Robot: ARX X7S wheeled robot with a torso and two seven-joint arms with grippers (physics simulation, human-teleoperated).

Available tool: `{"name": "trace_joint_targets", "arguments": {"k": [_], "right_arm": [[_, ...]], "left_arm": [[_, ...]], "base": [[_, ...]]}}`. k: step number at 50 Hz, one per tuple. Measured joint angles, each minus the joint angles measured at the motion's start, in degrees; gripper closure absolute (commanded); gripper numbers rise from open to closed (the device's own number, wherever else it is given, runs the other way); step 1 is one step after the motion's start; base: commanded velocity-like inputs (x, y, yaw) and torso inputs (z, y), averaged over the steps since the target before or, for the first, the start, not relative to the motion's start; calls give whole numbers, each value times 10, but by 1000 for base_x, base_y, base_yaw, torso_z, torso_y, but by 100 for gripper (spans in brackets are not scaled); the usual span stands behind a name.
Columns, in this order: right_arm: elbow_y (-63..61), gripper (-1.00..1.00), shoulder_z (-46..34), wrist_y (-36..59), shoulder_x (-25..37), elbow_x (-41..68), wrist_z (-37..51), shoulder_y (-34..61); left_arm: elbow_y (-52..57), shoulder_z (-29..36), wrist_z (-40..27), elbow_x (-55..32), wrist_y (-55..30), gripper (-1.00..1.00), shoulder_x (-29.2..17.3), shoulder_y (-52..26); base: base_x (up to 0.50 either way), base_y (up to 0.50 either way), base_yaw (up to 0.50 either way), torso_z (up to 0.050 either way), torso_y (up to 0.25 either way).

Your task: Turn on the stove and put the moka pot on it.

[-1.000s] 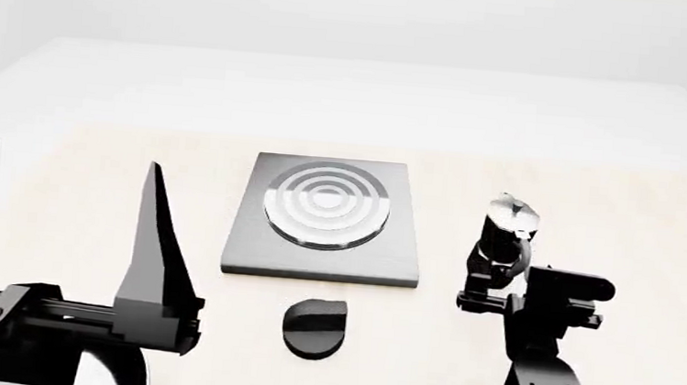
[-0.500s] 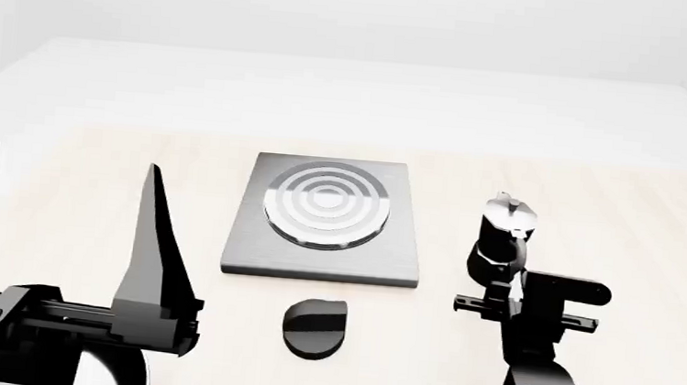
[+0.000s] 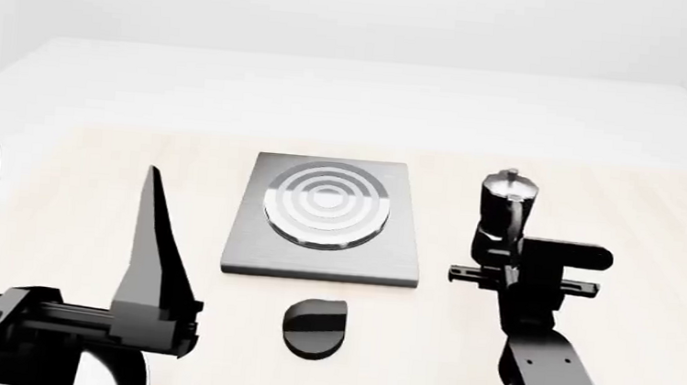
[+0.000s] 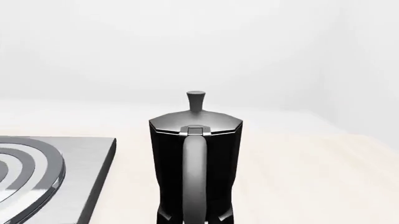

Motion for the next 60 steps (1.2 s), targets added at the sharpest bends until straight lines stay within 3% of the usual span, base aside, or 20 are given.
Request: {"name": "trace_joint_targets", "arguments": {"k": [16, 25, 31, 44, 60], "right_arm": [[-116, 100, -20, 71, 4, -1, 13, 18], [-109, 100, -36, 74, -16, -9, 9, 54], [-35, 100, -49, 44, -49, -20, -1, 104], [253, 100, -88, -98, -127, -14, -20, 247], [367, 100, -225, -140, -156, 86, 10, 325]], "left_arm": [[-1, -2, -3, 4, 10, -100, -4, 8], [-2, -4, -2, 2, 10, -100, -3, 7], [0, -6, -3, 0, 10, -100, -6, 8], [6, -10, -12, 1, 13, -100, -17, 16], [-3, -12, -15, 2, 23, -100, -21, 25]], "base": [[0, 0, 0, 0, 1], [0, 0, 0, 0, 1], [0, 0, 0, 0, 2], [0, 0, 0, 0, 1], [0, 0, 0, 0, 1]]}}
